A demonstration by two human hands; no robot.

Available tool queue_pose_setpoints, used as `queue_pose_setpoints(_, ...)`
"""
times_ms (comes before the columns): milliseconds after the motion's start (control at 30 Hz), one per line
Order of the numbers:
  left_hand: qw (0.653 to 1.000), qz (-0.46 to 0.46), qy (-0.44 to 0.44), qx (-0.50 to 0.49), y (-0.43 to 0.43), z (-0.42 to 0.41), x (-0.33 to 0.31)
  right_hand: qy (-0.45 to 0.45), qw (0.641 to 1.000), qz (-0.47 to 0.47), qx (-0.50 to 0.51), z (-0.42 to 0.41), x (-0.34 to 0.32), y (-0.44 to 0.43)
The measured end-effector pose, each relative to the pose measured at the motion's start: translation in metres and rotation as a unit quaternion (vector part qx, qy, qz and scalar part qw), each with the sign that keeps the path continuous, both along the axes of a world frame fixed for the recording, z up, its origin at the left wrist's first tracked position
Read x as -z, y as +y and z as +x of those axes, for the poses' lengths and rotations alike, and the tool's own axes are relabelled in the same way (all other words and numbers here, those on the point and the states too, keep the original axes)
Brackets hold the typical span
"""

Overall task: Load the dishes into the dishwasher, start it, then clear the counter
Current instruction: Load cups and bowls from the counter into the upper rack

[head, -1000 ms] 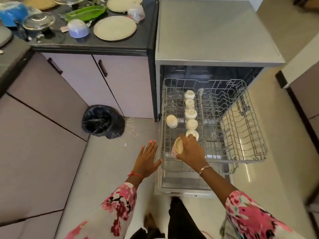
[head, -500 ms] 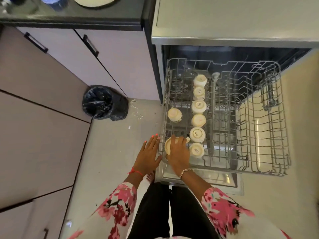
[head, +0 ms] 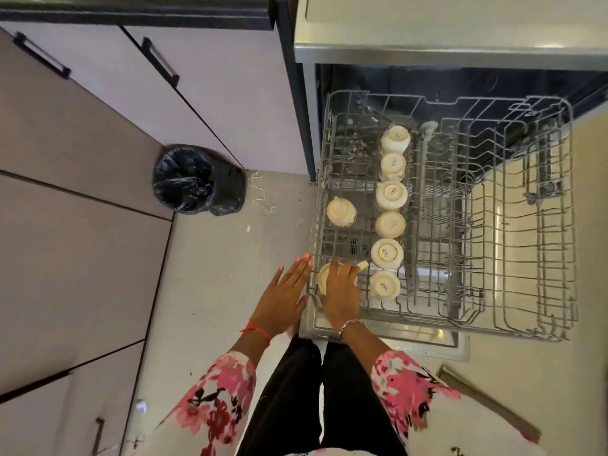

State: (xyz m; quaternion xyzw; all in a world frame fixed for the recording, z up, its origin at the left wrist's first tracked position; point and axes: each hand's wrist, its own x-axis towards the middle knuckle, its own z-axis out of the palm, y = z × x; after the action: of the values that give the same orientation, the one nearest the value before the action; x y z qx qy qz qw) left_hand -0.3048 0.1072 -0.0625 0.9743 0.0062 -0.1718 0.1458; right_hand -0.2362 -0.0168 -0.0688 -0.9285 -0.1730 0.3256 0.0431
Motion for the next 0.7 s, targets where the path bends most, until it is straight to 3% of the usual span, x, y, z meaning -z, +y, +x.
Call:
queue_pose_setpoints(167,1.000,-0.005,0.002,0.008,0.003,-0.003,0.006,0.047,0.998,0.033,-0.005,0.009,-0.002,-0.006)
queue_pose_setpoints(467,1.000,0.012,-0.001,0.017,0.002,0.001,-0.001,0.067,0.995,-0.009,-0.076,0.026,-0.007,-0.011)
queue_pose_setpoints(700,0.999,0.038,-0.012,0.023,0.012,-0.004,-0.010,0.065,0.995,-0.016,-0.070,0.035,-0.026,-0.012)
